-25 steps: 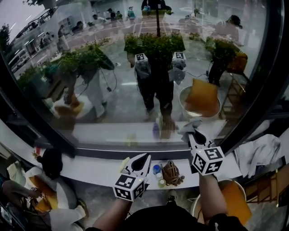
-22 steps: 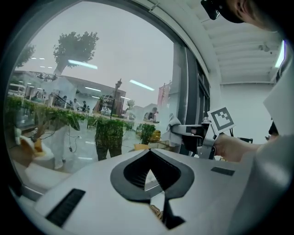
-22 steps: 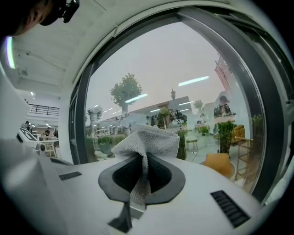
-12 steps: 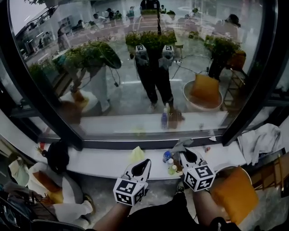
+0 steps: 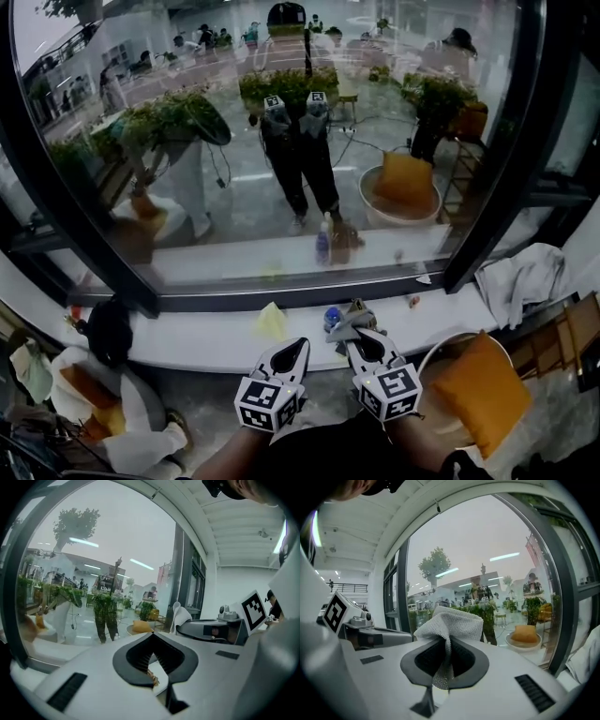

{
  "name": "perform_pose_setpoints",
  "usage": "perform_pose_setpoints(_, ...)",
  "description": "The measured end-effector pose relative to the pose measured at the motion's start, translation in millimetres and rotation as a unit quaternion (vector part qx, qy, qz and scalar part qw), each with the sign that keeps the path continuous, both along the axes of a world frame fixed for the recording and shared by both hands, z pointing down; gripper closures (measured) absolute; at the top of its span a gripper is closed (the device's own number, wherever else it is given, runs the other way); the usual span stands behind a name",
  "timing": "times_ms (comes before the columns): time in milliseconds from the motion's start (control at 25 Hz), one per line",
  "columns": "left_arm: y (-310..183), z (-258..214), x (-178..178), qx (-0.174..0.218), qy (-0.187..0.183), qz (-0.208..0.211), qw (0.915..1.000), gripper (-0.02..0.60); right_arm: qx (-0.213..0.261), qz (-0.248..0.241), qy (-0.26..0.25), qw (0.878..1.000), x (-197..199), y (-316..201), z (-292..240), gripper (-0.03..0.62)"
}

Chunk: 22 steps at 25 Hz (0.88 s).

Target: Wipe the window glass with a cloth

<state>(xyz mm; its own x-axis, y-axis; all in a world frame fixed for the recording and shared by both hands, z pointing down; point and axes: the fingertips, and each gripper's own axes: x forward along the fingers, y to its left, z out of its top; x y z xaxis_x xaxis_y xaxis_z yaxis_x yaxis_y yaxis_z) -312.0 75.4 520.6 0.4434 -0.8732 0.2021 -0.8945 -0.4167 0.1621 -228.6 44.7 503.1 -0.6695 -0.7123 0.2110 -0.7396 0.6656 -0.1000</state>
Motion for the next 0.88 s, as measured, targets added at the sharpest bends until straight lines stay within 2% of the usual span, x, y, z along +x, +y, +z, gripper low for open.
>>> perform_pose_setpoints(280,8,-4,34,0.006,-0.008,0.034,0.9994,0.574,-0.002,0.024,-0.008,1.000,32,9,-2,0.554)
perform_pose_setpoints(400,12,-5,39,-0.004,-0.004,0.036,0.9993,0.574,-0.002,0.027,-0.009,1.000,36,14,-2,0.554)
perform_pose_setpoints(560,15,-7,43,0.006,-0.001,0.035,0.9994,0.574,-0.005,0.023,-0.006,1.000,38,19,1,0.554)
perform_pose_setpoints(880,27,2,54,-0.001,0.004,0.041,0.9991,0.574,-0.011,0.028,-0.002,1.000,48,32,10,0.554)
